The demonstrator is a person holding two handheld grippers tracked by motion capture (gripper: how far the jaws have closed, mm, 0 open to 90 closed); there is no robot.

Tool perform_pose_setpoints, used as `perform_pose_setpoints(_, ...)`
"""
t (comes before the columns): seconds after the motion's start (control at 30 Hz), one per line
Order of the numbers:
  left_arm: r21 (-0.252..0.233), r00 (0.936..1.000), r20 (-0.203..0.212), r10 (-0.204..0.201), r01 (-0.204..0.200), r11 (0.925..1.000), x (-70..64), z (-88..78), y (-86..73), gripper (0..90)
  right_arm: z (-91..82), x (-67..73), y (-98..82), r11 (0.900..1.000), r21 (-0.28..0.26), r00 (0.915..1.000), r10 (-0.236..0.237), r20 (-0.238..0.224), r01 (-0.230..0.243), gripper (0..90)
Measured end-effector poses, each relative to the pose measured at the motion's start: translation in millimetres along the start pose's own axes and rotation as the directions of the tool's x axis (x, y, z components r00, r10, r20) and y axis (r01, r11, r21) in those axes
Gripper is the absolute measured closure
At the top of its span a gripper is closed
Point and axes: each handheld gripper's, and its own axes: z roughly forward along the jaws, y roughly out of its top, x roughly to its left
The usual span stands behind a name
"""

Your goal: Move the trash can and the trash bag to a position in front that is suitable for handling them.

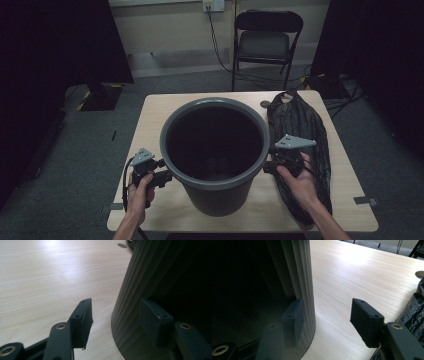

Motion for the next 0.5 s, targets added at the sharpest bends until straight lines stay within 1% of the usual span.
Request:
perform_pose_setpoints(0.07,0.000,1.0000,-0.005,0.007,-0.007,1.0000,-0.7,-0.2,0.3,44.3,0.2,-0.5,-0.1,1.000,-0.001,1.0000,0.006,-0.001,-0.006,42.8)
perform_pose_setpoints(0.1,-0.004,1.0000,-0.005,-0.001,0.001,1.0000,-0.6,0.7,0.3,44.3,0.6,-0.8,0.1,1.000,-0.004,1.0000,0.005,0.001,-0.005,42.9)
perform_pose_setpoints(0.2,-0.001,0.9999,-0.006,-0.009,0.009,1.0000,0.5,2.1,0.5,44.5,1.6,-1.6,1.4,1.000,-0.007,1.0000,0.009,0.003,-0.009,43.9)
perform_pose_setpoints(0.23,0.002,0.9999,-0.002,-0.015,0.015,0.9999,0.7,3.3,0.4,45.4,3.3,-1.3,2.3,1.000,-0.014,0.9999,0.012,0.004,-0.012,45.4)
perform_pose_setpoints(0.3,0.004,0.9999,-0.005,-0.015,0.015,0.9999,0.5,3.6,0.5,46.5,4.3,-0.9,2.4,1.000,-0.016,0.9998,0.014,0.011,-0.014,45.4)
perform_pose_setpoints(0.33,0.005,0.9997,-0.022,-0.008,0.009,1.0000,0.7,4.0,0.7,43.6,5.0,-1.5,2.0,1.000,-0.013,0.9998,0.010,0.019,-0.010,39.3)
perform_pose_setpoints(0.37,0.005,0.9995,-0.030,-0.010,0.011,0.9999,1.9,4.3,0.6,39.8,4.8,-2.4,1.7,1.000,-0.003,0.9995,0.007,0.032,-0.007,33.2)
perform_pose_setpoints(0.4,0.005,0.9995,-0.030,-0.010,0.011,0.9999,1.9,4.3,0.6,34.3,4.7,-4.2,1.2,1.000,0.010,0.9993,-0.002,0.037,0.002,26.3)
perform_pose_setpoints(0.43,0.016,0.9994,-0.035,0.001,0.000,0.9999,5.8,5.2,0.0,28.8,4.1,-6.5,0.2,1.000,0.025,0.9994,-0.010,0.033,0.010,20.0)
perform_pose_setpoints(0.47,0.016,0.9994,-0.035,0.001,0.000,0.9999,5.8,5.2,0.0,23.8,4.1,-6.5,0.2,1.000,0.025,0.9994,-0.010,0.033,0.010,20.0)
perform_pose_setpoints(0.5,0.031,0.9997,-0.023,-0.001,0.002,0.9995,10.4,5.8,-1.1,18.4,1.3,-12.7,-4.0,0.999,0.045,0.9995,-0.016,0.029,0.015,22.4)
